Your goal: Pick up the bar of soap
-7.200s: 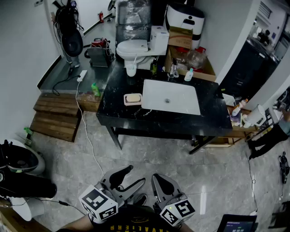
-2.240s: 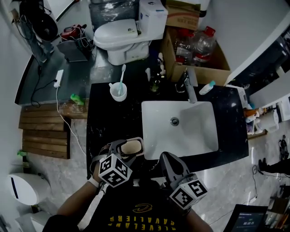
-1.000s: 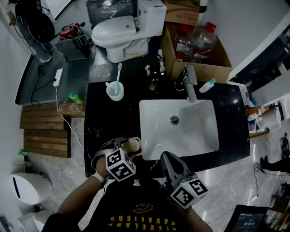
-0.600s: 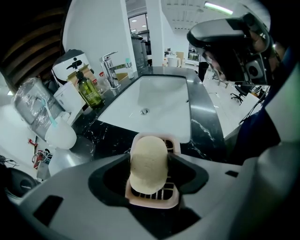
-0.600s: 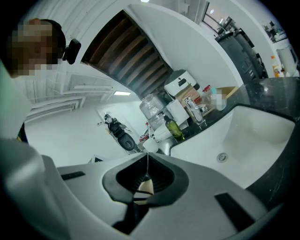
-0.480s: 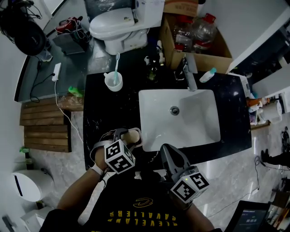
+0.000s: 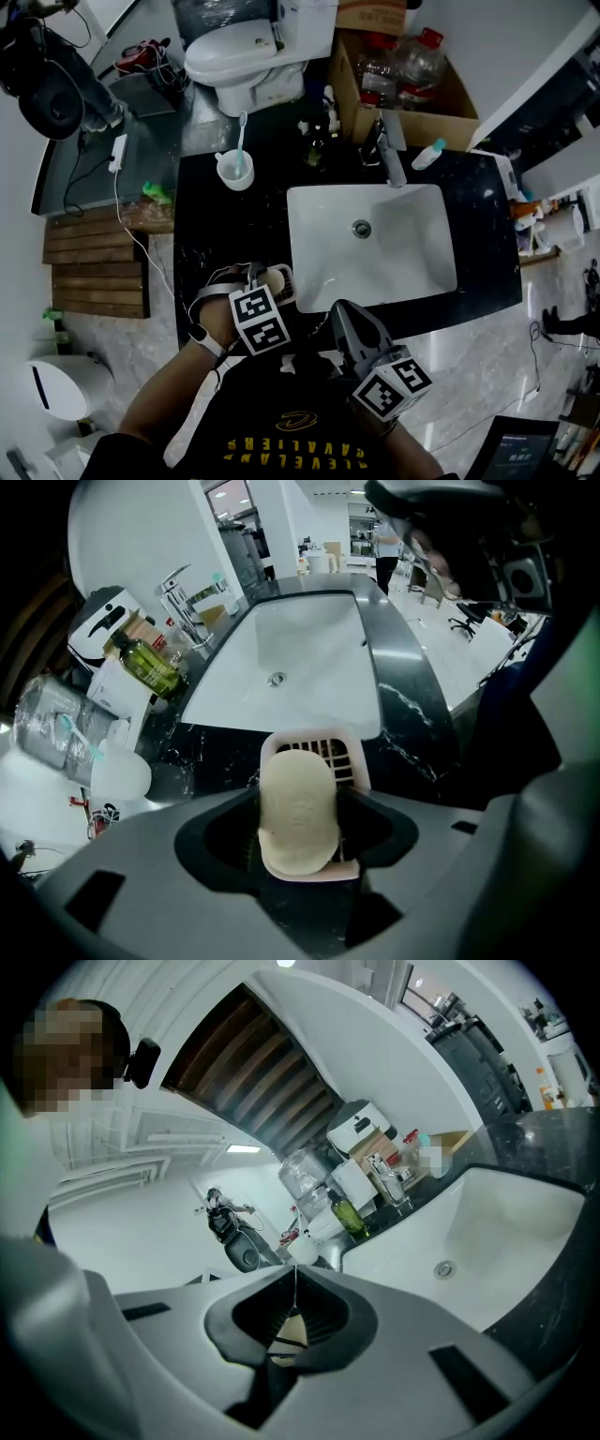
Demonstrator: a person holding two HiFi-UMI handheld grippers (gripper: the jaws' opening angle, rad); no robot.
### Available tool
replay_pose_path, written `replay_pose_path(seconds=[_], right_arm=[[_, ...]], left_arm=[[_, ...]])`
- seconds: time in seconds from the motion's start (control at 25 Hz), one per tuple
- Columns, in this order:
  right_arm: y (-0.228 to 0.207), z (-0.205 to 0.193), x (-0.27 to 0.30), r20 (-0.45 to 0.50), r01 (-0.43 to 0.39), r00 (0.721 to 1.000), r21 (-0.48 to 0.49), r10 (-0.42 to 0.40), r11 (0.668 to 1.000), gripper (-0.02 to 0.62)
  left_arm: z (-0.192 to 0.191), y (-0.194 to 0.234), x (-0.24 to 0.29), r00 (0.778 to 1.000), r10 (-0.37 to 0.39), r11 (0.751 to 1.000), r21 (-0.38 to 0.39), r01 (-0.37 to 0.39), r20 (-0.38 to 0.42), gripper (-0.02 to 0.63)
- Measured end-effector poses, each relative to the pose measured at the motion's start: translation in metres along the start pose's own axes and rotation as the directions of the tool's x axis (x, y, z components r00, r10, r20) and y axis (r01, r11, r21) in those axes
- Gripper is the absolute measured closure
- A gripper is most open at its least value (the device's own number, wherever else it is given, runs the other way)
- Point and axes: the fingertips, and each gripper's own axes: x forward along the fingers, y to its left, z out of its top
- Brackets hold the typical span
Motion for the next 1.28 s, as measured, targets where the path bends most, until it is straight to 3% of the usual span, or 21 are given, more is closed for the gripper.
replay_pose_path(seconds=[0.36, 0.72, 1.04, 1.28], right_arm=[[0.004, -0.001, -0.003, 0.005, -0.008, 1.000, -0.001, 0.008, 1.000, 0.577], [0.009, 0.002, -0.003, 0.000, -0.012, 1.000, -0.022, 0.012, 1.000, 0.577], [0.016, 0.005, 0.003, -0.011, -0.026, 1.000, -0.051, 0.026, 0.998, 0.577], [0.022, 0.014, 0.010, -0.011, -0.039, 0.999, -0.080, 0.039, 0.996, 0.577]], left_arm=[[0.003, 0.001, -0.005, 0.997, 0.057, 0.998, 0.001, -0.057, 0.060, 0.339], [0.009, 0.009, -0.035, 0.960, 0.100, 0.981, -0.187, -0.051, 0.262, 0.339], [0.022, 0.018, -0.076, 0.878, 0.153, 0.940, -0.341, 0.012, 0.453, 0.339], [0.036, 0.021, -0.116, 0.778, 0.187, 0.908, -0.408, 0.096, 0.599, 0.339]])
